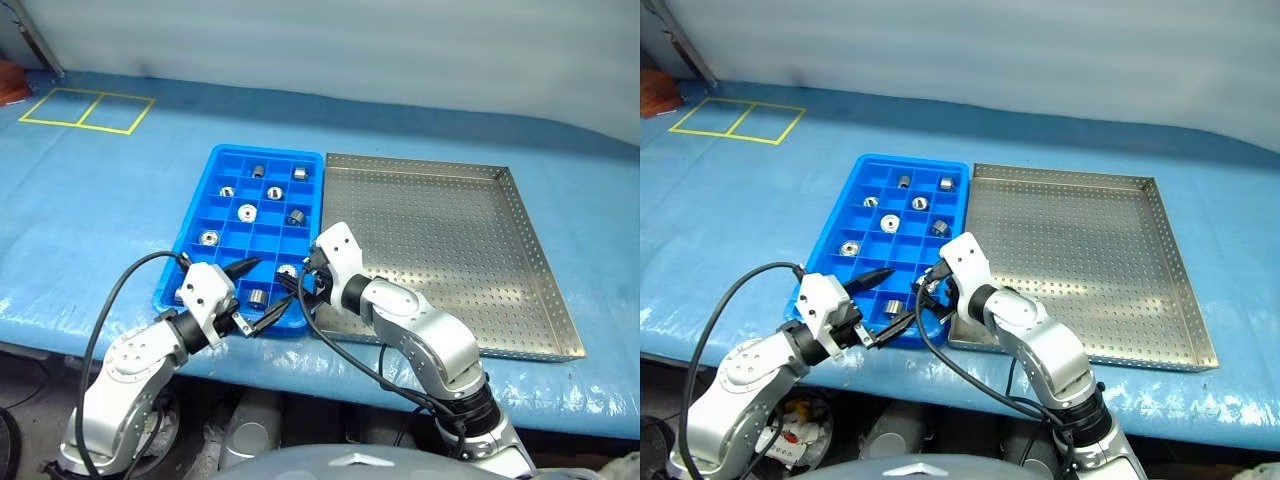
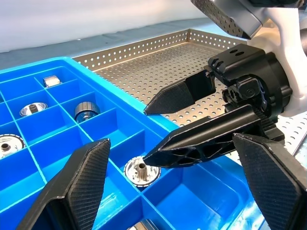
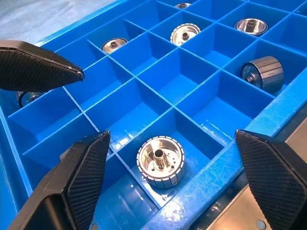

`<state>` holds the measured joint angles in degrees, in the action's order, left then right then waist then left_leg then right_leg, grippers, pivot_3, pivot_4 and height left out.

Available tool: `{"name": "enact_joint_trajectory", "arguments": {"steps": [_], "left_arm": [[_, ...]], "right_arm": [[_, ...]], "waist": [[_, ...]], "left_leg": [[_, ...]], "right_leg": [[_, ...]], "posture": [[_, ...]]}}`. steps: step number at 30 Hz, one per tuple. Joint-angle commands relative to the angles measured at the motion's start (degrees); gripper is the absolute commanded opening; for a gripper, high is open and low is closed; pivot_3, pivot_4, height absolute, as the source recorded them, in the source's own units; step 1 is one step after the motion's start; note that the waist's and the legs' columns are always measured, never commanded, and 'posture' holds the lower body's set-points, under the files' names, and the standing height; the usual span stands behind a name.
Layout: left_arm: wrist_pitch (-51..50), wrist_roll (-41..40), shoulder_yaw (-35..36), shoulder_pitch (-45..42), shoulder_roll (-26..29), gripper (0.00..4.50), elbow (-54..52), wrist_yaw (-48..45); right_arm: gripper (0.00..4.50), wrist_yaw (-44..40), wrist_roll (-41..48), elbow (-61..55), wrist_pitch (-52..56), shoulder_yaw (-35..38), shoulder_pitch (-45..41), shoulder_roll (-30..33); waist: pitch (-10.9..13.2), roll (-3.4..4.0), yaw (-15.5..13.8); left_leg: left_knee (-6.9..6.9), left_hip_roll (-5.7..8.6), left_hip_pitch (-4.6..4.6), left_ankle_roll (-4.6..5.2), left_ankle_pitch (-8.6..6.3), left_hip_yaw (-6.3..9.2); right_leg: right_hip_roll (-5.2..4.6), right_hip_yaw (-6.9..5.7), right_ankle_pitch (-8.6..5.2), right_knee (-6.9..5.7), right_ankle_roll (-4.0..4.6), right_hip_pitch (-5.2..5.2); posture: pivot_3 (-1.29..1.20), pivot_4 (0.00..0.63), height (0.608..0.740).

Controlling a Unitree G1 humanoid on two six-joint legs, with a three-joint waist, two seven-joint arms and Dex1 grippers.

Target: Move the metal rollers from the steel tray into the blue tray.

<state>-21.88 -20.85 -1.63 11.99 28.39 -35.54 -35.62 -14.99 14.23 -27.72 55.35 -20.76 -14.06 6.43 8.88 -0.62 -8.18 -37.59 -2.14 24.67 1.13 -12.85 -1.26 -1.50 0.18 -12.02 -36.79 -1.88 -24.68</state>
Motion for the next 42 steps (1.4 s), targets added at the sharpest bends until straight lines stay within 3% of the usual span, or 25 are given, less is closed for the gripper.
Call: {"name": "enact_joint_trajectory", "arguments": {"steps": [1, 42], "left_arm": [[0.63, -0.42, -1.42, -0.74, 0.01, 4.5, -0.17, -0.93], [-0.19, -0.78, -0.95, -0.14, 0.33, 4.5, -0.73, -0.94]], "right_arm": [[4.41, -0.52, 1.04, -2.43, -1.42, -1.42, 0.16, -1.32], [4.41, -1.15, 0.86, -2.96, -1.59, -2.36, 0.48, -1.35]], "waist": [[0.0, 0.0, 0.11], [0.0, 0.0, 0.62]], "left_leg": [[0.0, 0.0, 0.0, 0.0, 0.0, 0.0], [0.03, -0.01, -0.01, 0.0, 0.0, 0.1]], "right_leg": [[0.0, 0.0, 0.0, 0.0, 0.0, 0.0], [0.0, 0.02, -0.01, 0.0, 0.01, -0.01]], "posture": [[0.34, 0.15, 0.74], [0.35, 0.15, 0.74]]}}
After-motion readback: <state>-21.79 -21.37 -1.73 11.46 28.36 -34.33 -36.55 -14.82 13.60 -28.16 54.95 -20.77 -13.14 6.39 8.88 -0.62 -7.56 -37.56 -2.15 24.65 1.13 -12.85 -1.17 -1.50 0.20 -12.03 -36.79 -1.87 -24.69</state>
